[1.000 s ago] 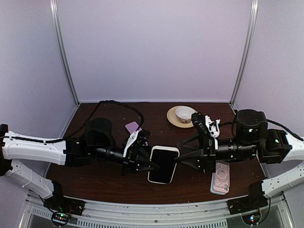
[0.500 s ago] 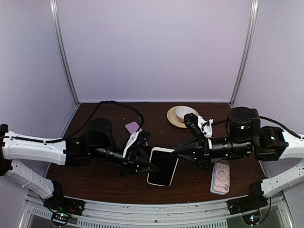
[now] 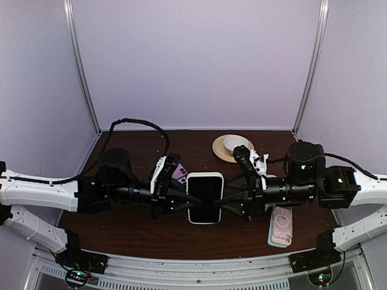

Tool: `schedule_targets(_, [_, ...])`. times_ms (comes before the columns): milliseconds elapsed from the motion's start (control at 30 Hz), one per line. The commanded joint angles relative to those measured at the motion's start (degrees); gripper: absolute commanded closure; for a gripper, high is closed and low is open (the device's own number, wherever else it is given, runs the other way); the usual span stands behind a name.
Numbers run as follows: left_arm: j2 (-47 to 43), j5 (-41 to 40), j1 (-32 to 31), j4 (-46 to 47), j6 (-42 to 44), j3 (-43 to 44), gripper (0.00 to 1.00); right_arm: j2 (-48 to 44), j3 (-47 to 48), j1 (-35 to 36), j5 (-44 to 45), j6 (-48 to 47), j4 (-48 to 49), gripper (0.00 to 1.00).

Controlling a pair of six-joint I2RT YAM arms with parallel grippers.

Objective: Put the phone into the phone case
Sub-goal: Press the phone onto the phone case.

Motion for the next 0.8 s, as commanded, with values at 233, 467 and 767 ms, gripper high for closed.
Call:
schedule_targets(233, [-1.0,-1.2,0.1,11.5,-3.2,2.2,1.0,1.4,-4.2,-0.3,-2.2,3.7,10.4,0.75])
schedule_targets(467, [-1.1,-2.0,0.1,11.1,-3.0,1.8,1.0,0.0,-5.2,-0.6,-2.1,4.4,10.6,1.0])
schedule_targets(767, [-3.0,-2.2,0.2,11.9,-3.2,1.6,1.0,-0.2,-6.4,-0.9,-2.6,5.5,9.4,0.25])
